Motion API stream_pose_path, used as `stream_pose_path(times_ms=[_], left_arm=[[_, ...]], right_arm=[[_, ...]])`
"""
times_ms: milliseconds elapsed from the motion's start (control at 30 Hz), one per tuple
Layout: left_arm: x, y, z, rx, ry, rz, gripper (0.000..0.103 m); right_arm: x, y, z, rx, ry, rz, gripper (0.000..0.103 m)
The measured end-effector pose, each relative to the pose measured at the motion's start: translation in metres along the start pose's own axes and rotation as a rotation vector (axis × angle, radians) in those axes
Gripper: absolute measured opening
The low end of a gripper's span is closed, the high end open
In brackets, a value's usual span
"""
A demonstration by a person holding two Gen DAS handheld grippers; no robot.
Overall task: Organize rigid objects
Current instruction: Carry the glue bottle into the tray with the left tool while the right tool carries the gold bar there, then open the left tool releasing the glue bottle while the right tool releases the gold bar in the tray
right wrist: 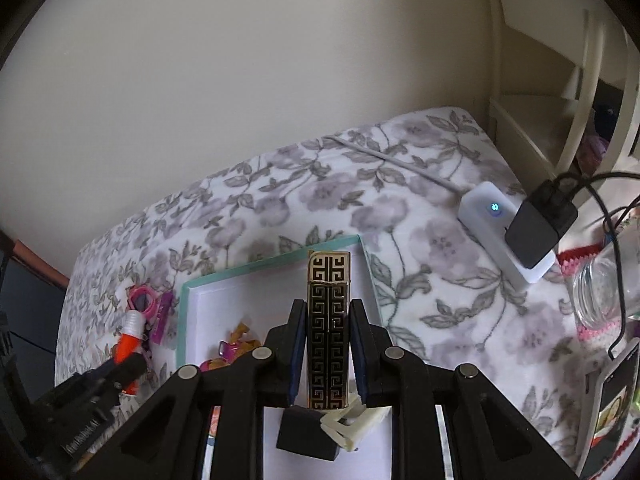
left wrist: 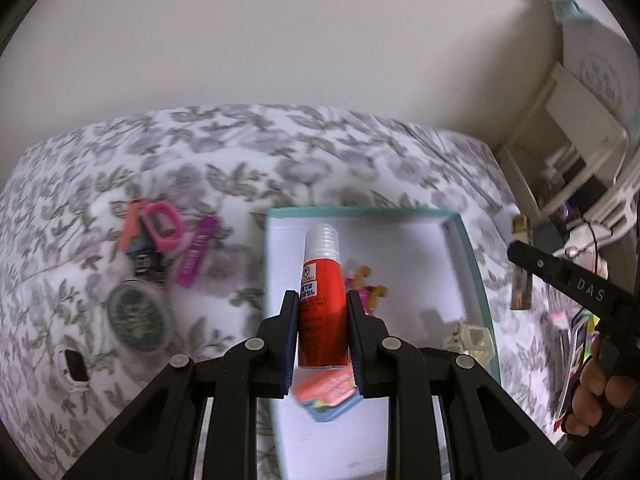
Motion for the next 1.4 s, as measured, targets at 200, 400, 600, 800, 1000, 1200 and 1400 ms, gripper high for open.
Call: stream_pose_path(times_ms=[200, 400, 600, 800, 1000, 1200, 1400], left_arm=[[-0.023, 0.019, 0.036, -0.105, 0.006, -0.049, 0.024], [-0.037, 0.035, 0.046, -0.129, 0.007, -0.1, 0.024], [-0.036, 0.036, 0.049, -0.162, -0.015, -0.083, 0.024], [-0.037, 0.036, 0.051, -0.171, -0.021, -0.081, 0.024], [-0.038, 0.036, 0.05, -0.172, -0.016, -0.087, 0.024], [-0.032, 0.031, 0.046, -0.165, -0.021, -0.077, 0.024], [-0.017, 0.02, 0.034, -0.124, -0.015, -0.05, 0.024]], right_arm=[[-0.031, 0.014, 0.001, 0.016, 0.009, -0.08, 0.022], [-0.069, 0.037, 0.0, 0.029, 0.013, -0.178, 0.022], [-0.083, 0.048, -0.002, 0.048, 0.031, -0.219, 0.022], [-0.082, 0.049, -0.001, 0.047, 0.031, -0.22, 0.022], [-0.082, 0.048, -0.004, 0.058, 0.044, -0.231, 0.025], [-0.073, 0.039, -0.009, 0.068, 0.048, -0.205, 0.026], [-0.045, 0.022, -0.029, 0.114, 0.04, -0.125, 0.027]])
Point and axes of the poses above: each gripper's, at about its wrist camera, not at the fingertips, and x roughly against the way its jaws point, z to its right, y to its underside, the point moved 5 cm from there along -x, roughly the way its jaws point, and after that the axes turned 11 degrees about -y, right-handed, at the moved point
